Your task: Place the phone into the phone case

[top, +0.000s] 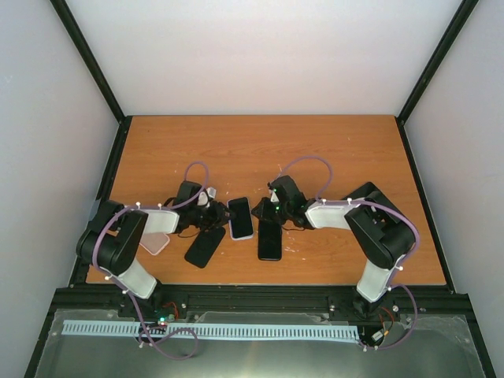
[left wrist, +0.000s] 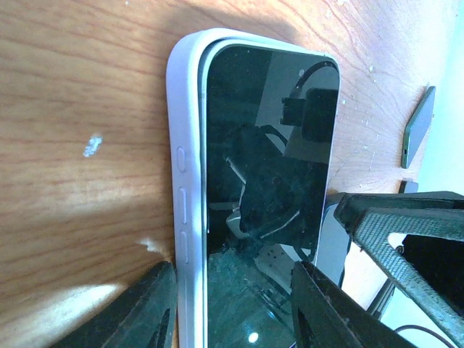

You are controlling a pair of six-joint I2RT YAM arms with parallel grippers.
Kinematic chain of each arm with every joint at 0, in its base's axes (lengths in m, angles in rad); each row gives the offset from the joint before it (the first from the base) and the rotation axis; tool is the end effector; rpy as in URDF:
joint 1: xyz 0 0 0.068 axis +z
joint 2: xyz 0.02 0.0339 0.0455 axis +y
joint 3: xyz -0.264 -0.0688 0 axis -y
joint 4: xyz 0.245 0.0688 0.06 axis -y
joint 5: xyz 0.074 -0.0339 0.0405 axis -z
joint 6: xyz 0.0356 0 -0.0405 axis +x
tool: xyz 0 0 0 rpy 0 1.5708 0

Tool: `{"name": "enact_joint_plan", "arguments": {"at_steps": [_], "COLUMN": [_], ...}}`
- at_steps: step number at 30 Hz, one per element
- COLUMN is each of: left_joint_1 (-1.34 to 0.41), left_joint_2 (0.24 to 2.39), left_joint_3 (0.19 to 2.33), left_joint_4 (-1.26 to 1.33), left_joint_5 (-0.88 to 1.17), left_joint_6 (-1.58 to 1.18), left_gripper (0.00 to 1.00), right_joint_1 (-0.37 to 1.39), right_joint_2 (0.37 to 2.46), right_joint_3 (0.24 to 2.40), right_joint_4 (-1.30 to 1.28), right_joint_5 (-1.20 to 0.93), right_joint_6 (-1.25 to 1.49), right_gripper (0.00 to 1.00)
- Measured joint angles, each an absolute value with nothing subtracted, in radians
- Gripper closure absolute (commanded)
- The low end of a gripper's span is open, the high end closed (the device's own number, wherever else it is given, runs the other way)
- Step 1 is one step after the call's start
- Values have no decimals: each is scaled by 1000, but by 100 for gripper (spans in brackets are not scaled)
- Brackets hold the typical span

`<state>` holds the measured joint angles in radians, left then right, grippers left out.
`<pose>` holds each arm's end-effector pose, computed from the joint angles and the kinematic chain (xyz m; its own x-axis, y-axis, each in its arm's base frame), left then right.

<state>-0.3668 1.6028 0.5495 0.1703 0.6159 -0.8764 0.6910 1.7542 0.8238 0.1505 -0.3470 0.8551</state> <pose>0.2421 -0.1150 0.1145 -0.9496 -0.3071 -0.0632 -0.1478 0.6164 -0.7735 0.2536 0.2254 0.1369 -0.9484 0.1365 -0.2860 -0.1066 0.7126 0.6934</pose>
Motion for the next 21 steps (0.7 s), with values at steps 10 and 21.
{"name": "enact_joint_plan", "arguments": {"at_steps": [10,21], "left_joint_1": [-367,-364], "left_joint_2": [1630,1634], "left_joint_3": [562,556], "left_joint_4": [189,209], "left_joint_5": [642,647], "left_joint_6": [-874,-895], "left_gripper": [57,59], "right_joint_1": [713,712], "right_joint_2": [1796,1819], "right_joint_3": [830,838], "right_joint_4": [162,203], "right_joint_5": [-358,-352], "right_joint_6": [850,853], "right_gripper": [95,91]}}
